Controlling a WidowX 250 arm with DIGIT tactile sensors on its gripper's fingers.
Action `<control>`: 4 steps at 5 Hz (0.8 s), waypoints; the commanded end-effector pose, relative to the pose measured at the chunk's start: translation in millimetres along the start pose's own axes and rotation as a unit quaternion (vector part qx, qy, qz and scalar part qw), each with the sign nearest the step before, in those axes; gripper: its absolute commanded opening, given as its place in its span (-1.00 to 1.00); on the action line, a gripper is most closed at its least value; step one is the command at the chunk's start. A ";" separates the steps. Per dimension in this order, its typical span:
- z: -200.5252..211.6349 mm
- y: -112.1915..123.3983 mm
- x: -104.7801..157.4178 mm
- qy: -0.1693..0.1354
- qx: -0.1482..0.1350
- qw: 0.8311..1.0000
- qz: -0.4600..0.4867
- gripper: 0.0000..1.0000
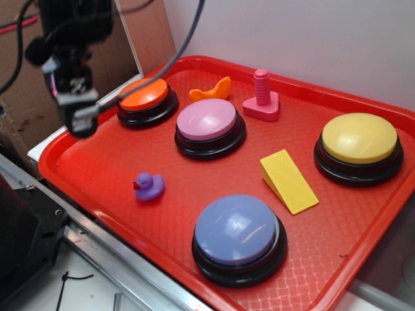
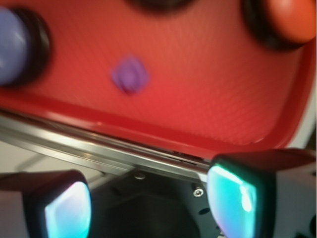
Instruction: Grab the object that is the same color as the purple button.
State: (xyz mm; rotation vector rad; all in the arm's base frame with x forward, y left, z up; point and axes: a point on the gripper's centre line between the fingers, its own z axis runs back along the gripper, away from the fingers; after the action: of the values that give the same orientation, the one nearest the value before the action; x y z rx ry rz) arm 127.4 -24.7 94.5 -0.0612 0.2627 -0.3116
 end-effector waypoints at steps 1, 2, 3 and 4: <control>-76.2 -9.5 56.7 -0.029 0.007 0.998 -0.048 1.00; -81.5 -22.9 72.2 -0.023 0.010 0.997 -0.073 1.00; -82.2 -36.5 77.2 -0.021 0.011 0.997 -0.080 1.00; -81.5 -41.9 81.4 -0.030 0.015 0.996 -0.080 -0.03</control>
State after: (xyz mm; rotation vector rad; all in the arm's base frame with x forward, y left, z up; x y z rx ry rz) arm 169.8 -83.0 0.6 -0.0511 0.2254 -0.4479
